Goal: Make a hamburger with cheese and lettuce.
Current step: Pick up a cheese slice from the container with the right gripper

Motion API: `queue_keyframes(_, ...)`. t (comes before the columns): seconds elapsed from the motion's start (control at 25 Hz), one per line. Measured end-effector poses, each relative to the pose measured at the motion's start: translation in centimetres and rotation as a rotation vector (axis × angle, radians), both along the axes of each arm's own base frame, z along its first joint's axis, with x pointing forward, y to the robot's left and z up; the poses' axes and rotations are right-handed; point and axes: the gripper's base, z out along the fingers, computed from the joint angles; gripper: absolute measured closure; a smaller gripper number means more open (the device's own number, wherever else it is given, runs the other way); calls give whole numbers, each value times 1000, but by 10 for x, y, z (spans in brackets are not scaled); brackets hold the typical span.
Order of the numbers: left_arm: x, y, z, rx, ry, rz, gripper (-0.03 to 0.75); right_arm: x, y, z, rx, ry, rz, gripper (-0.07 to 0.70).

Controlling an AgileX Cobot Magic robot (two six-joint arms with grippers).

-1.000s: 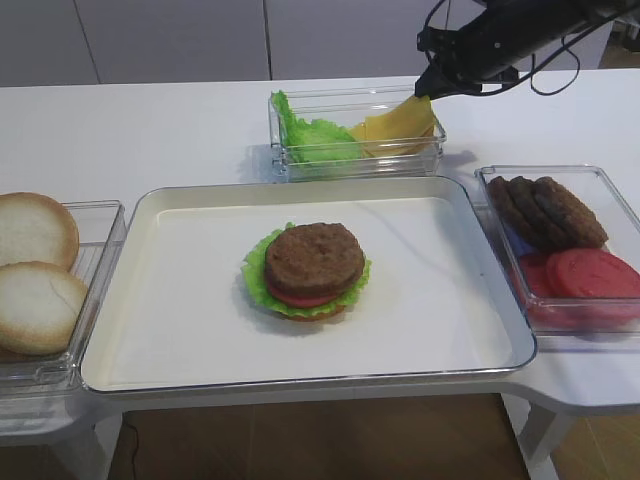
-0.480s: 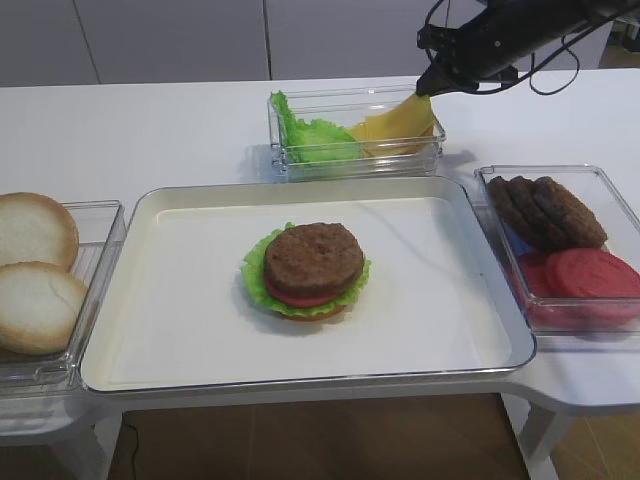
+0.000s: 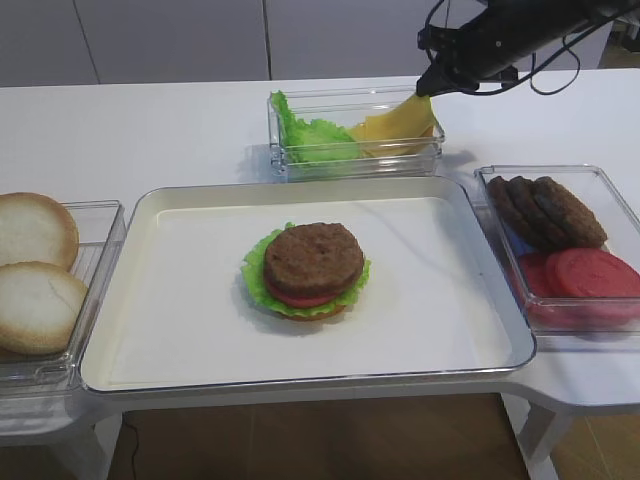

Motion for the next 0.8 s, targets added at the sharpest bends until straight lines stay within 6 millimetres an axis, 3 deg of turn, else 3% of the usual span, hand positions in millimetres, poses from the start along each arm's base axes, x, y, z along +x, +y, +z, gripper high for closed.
queue_keyframes(0.8,0,0,0,0,0,0,135,-7,1,21,-7,-35,43,622)
